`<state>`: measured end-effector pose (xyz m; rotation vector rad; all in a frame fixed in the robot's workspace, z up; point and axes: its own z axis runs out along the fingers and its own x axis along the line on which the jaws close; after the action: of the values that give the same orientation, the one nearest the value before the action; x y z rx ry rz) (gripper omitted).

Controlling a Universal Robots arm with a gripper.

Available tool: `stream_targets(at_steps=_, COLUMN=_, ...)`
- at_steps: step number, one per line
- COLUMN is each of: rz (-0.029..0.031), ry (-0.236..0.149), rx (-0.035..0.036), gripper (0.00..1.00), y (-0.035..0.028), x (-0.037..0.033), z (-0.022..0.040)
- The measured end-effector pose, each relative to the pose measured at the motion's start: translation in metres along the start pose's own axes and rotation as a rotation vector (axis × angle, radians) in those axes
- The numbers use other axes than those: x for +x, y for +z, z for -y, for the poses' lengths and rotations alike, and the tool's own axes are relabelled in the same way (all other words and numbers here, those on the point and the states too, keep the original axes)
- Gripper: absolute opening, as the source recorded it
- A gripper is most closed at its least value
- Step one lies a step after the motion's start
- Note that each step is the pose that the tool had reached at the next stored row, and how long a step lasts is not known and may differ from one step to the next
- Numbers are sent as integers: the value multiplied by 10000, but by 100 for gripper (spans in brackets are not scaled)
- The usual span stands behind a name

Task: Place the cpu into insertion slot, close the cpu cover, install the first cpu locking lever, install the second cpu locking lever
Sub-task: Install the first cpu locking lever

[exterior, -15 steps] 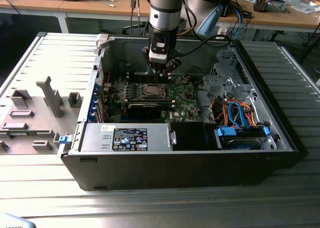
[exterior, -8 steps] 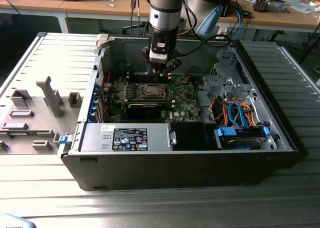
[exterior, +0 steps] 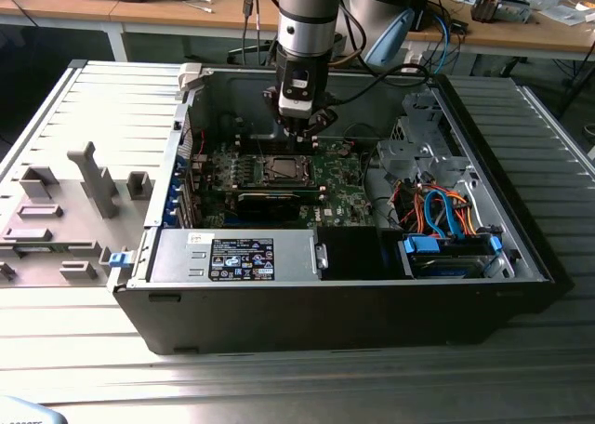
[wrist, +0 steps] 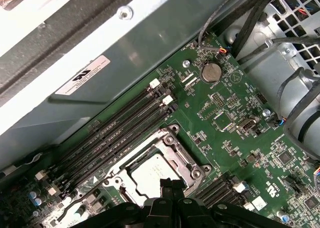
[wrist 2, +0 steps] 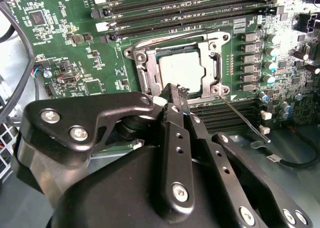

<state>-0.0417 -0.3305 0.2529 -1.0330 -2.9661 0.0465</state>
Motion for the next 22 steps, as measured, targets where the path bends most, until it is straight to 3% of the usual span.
stream_targets(at_steps=22, rz=12, ry=-416, rx=-4, gripper=11, y=0, x=0, z=0)
